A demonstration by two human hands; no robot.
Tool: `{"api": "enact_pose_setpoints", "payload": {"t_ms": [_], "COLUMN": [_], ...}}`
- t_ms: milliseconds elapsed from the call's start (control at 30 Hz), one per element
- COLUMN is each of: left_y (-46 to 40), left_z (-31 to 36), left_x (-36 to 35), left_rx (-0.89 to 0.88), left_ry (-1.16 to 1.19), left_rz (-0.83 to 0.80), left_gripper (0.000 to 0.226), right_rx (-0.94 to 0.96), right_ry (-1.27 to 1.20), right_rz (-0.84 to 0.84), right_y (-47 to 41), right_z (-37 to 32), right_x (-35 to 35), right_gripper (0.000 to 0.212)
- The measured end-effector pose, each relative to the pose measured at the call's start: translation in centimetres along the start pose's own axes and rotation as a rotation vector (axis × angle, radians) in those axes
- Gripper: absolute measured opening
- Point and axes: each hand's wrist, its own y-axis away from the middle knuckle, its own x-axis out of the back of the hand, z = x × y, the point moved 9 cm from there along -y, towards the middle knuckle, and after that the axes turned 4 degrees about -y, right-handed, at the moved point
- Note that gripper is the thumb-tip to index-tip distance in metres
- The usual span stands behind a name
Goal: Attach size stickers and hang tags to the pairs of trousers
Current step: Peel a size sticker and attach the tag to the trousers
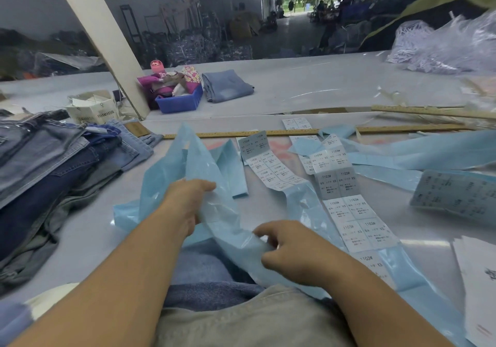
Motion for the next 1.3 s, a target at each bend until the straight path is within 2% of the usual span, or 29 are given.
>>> {"api": "enact_pose_setpoints", "payload": {"t_ms": [67,133,233,300,367,400,467,533,600,700,800,933,1100,1200,1300], "left_y": [-0.4,-0.1,0.0,0.7,1.8,2.4,3.7,4.1,3.1,1.2,0.5,0.6,0.1,-1.3,-2.7], "left_z": [1.8,3.4,3.2,3.5,4.2,4.3,3.0,0.7,-1.5,-3.1,-3.8,-3.7,-2.4,-2.0,-2.4], "left_x": [2.6,4.1,3.8,2.3,-0.6,-2.5,-6.3,-8.5,-8.3,-6.4,-5.6,-5.8,-8.0,-8.9,-9.3], "left_rx": [-0.167,-0.291,-0.279,-0.351,-0.575,-0.703,-0.878,-0.844,-0.663,-0.476,-0.387,-0.449,-0.661,-0.631,-0.584], "left_ry": [-0.313,-0.645,-0.986,-1.238,-1.352,-1.379,-1.418,-1.419,-1.433,-1.557,-1.562,-1.533,-1.587,-1.559,-1.548], "left_rz": [0.211,0.365,0.389,0.407,0.348,0.264,-0.006,-0.284,-0.401,-0.381,-0.391,-0.356,-0.271,-0.226,-0.239], "left_gripper": [0.035,0.046,0.079,0.092,0.083,0.074,0.053,0.039,0.039,0.05,0.053,0.055,0.062,0.063,0.048], "right_rx": [0.004,-0.036,-0.111,-0.171,-0.186,-0.167,-0.128,-0.11,-0.096,-0.103,-0.121,-0.231,-0.318,-0.32,-0.313], "right_ry": [0.011,-0.008,0.096,0.248,0.301,0.31,0.285,0.255,0.27,0.217,0.191,0.351,0.405,0.417,0.432], "right_rz": [0.002,0.1,0.259,0.184,0.044,0.003,-0.014,-0.017,-0.024,0.004,0.077,0.242,0.069,0.087,0.103], "right_y": [-0.2,-0.6,-0.9,-1.0,-0.9,-0.9,-0.9,-0.8,-0.9,-0.9,-0.9,-0.7,-0.5,-0.6,-0.7], "right_z": [0.0,0.8,1.7,2.3,2.8,2.7,2.2,1.6,1.3,1.4,1.8,3.3,4.8,5.1,5.3], "right_x": [-0.4,0.8,2.6,1.9,0.1,-0.5,-1.0,-1.1,-1.3,-1.0,0.4,3.2,1.0,1.1,1.3], "right_gripper": [0.015,0.03,0.053,0.058,0.058,0.056,0.053,0.051,0.043,0.037,0.051,0.057,0.053,0.055,0.055]}}
